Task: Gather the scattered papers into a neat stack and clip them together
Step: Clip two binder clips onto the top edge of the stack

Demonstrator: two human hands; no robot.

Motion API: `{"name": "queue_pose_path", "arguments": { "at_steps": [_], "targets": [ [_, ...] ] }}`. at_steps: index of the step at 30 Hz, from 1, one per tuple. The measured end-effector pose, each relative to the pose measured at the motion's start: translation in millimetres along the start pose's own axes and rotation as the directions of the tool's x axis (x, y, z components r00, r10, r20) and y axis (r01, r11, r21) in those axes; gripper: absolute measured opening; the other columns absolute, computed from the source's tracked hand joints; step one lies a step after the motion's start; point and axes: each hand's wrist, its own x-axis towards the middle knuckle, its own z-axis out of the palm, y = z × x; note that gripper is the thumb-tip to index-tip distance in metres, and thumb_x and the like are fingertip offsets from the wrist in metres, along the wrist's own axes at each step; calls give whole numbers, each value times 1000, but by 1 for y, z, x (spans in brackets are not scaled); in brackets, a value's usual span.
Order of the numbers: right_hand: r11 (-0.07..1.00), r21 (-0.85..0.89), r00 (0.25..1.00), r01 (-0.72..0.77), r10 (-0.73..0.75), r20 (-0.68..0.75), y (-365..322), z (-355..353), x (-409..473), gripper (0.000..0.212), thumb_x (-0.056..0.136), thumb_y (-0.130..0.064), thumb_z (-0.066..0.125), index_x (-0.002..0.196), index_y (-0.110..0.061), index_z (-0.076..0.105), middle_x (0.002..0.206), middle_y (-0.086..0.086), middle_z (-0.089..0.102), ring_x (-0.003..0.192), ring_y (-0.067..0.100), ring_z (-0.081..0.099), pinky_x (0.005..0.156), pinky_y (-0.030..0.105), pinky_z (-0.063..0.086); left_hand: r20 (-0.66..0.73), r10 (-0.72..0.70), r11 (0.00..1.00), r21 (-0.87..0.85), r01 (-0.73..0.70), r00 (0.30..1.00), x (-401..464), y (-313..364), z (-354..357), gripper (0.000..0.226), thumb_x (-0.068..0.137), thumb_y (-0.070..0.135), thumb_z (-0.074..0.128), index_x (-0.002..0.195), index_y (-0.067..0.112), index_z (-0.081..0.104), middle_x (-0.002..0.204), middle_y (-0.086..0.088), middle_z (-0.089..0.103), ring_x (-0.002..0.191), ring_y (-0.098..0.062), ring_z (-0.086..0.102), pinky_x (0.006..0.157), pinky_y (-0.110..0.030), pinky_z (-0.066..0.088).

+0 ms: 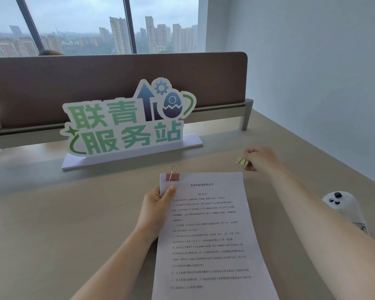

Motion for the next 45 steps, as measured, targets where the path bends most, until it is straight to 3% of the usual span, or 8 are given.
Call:
{"name": "queue_pose_path", "arguments": {
  "at_steps": [2,6,9,13,20,26,36,45],
  "targets": [
    [993,3,991,114,-114,75,-10,-2,-10,14,88,2,61,96,-8,68,93,13,62,88,26,66,83,41,59,-5,-5,1000,-1,5,1000,0,0,0,14,95,20,60,92,9,69,87,-14,77,77,-30,74,70,-41,61],
    [945,-2,923,326,-318,214,-29,0,-34,31,86,6,68,115,-5,68,95,14,63,90,22,64,90,33,56,-2,-6,1000,-9,6,1000,-2,1,0,14,95,17,60,95,7,69,87,-14,77,74,-28,74,64,-36,62],
    [894,-39,859,445,-415,301,-37,7,-45,35,81,11,69,113,-3,70,94,14,70,89,19,67,89,22,53,0,-3,1000,-12,3,1000,-2,2,0,13,95,16,60,95,7,68,85,-13,77,72,-26,74,61,-34,61],
    [842,-75,787,534,-463,408,-40,18,-49,31,77,17,70,104,2,73,87,10,69,70,3,65,76,11,53,0,-2,1000,-16,2,1000,-2,1,0,12,95,15,59,93,9,69,81,-10,77,70,-25,74,60,-33,61],
    [840,-84,759,536,-436,484,-42,24,-43,26,74,21,69,87,-1,74,75,1,69,60,-6,62,68,9,53,0,-6,999,-35,6,1000,0,-1,-1,13,94,15,60,96,7,70,85,-13,77,73,-26,73,65,-37,62],
    [849,-95,747,520,-398,533,-43,21,-36,33,73,19,73,73,-14,72,73,7,69,59,-2,61,64,14,55,12,7,999,-54,-6,1000,-1,-2,-1,13,93,15,61,92,6,71,83,-11,77,72,-24,74,62,-34,61],
    [862,-126,751,491,-345,563,-36,7,-30,29,75,17,72,75,-12,72,73,9,68,57,-2,59,58,13,50,9,17,996,-91,-16,1000,1,-3,-2,14,93,15,60,93,5,70,83,-11,77,72,-25,73,63,-35,61],
    [857,-175,759,485,-312,572,-33,0,-30,26,76,9,75,81,-17,74,80,7,72,70,6,64,72,21,53,-16,22,996,-84,-23,1000,-1,-4,-4,13,93,18,62,88,10,71,84,-13,75,76,-30,71,75,-45,58]
  ]
}}
